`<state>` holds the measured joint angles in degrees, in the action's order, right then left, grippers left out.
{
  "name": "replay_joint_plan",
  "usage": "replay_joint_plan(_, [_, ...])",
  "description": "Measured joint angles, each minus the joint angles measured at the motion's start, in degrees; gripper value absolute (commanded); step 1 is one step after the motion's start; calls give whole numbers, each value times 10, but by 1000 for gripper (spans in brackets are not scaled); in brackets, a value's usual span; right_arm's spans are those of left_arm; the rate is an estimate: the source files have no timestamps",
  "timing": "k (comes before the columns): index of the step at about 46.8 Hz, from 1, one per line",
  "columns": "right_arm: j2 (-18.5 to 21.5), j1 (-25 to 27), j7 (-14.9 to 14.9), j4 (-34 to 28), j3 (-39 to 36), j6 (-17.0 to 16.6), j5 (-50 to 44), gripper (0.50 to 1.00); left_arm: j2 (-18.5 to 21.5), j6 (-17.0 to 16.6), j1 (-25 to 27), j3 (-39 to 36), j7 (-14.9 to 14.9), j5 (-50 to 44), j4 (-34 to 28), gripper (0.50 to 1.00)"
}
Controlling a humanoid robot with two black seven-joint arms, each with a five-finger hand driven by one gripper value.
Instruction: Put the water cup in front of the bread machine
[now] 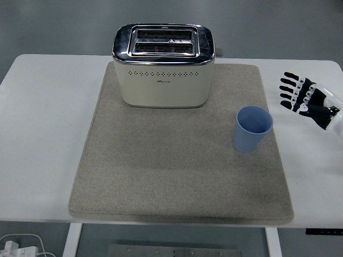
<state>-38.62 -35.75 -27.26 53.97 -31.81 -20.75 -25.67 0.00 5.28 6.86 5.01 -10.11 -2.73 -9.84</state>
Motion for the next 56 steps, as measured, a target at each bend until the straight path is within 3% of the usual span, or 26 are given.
replay_joint_plan(16, [-32,23,-30,0,1,-18,-17,930,0,0,0,0,0,0,0,1000])
replay_joint_plan(28, [-53,54,-75,26,1,-30,-32,928,0,0,1,0,0,0,-1,1000])
replay_joint_plan(41, [-76,96,-78,53,0,-21,-74,928,0,0,1,0,0,0,-1,1000])
replay_joint_plan(56, [-75,117,-78,83,0,28,-97,928,0,0,1,0,0,1,-3,1000])
